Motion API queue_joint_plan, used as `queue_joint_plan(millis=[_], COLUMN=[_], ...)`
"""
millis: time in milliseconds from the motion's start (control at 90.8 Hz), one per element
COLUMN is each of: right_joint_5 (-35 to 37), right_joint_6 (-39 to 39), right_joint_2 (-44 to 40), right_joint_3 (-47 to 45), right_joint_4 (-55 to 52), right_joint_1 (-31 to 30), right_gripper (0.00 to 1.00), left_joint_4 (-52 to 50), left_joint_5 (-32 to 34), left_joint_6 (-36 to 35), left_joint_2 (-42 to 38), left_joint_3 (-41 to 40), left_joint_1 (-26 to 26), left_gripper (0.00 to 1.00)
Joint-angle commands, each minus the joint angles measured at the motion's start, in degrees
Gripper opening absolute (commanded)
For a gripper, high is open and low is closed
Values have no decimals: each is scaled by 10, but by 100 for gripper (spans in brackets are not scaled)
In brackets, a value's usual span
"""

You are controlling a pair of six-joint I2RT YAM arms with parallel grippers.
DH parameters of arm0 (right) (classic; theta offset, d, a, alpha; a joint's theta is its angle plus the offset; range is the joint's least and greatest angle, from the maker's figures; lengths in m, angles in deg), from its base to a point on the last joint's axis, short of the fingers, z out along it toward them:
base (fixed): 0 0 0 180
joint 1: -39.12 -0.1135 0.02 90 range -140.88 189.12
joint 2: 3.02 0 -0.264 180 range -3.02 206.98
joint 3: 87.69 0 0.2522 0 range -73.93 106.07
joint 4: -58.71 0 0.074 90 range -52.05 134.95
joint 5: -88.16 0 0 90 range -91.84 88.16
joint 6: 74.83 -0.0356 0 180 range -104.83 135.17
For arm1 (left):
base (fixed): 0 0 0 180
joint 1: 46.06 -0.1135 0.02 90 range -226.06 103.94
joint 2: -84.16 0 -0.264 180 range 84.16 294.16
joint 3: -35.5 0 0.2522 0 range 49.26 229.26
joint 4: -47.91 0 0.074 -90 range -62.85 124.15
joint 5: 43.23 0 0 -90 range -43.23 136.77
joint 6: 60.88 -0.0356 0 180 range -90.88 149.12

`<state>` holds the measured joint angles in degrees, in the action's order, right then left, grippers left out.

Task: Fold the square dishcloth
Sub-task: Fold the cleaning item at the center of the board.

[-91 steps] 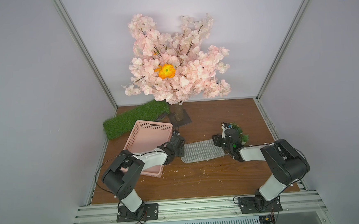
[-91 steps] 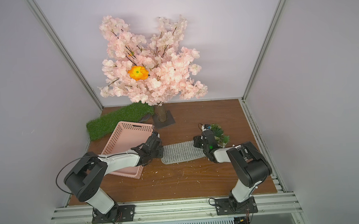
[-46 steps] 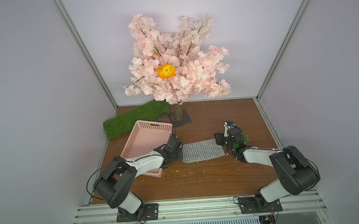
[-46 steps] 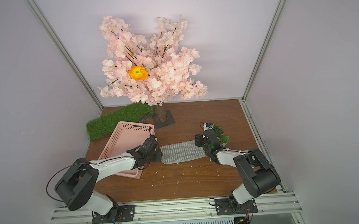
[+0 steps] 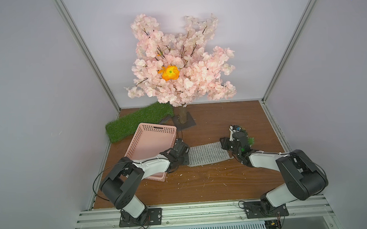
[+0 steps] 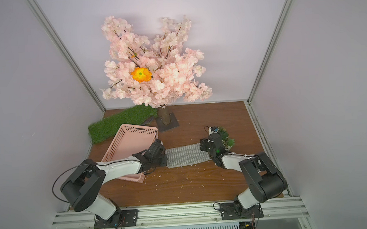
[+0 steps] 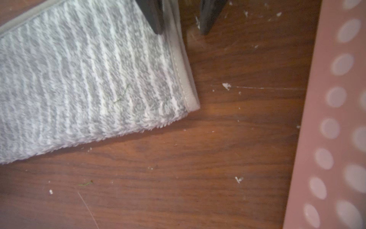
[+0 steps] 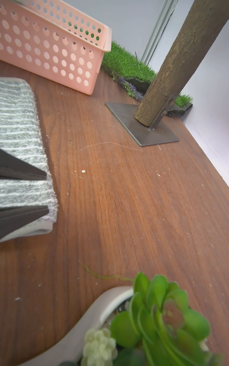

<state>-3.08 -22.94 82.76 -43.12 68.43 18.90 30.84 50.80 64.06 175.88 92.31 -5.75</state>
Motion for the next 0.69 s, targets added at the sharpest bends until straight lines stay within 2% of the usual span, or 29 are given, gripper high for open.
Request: queue_joint_plan(millis=[0,198,319,572,682], right_joint_5=[15,29,36,49,33], right_joint_6=[4,6,8,16,17], right_joint_2=[-27,-55,-72,-82,-80], right_joint_3=[-6,-10,-11,-6,-18], right_joint_4=[-12,-27,-38,-71,-73], right_joint_1=[1,1,0,0,0], right_gripper=[25,25,25,25,26], left_joint_4=[-41,-77,-96,-110,-123], left_joint_5=[-8,4,16,37,61], left_joint_6=[4,-3,-11,-25,-37], left_joint_2=[16,42,43,49,45], left_joint_3=[-7,11,18,41,59], left_joint_1=[12,23,23,23,22], left_gripper=[32,31,24,1,0])
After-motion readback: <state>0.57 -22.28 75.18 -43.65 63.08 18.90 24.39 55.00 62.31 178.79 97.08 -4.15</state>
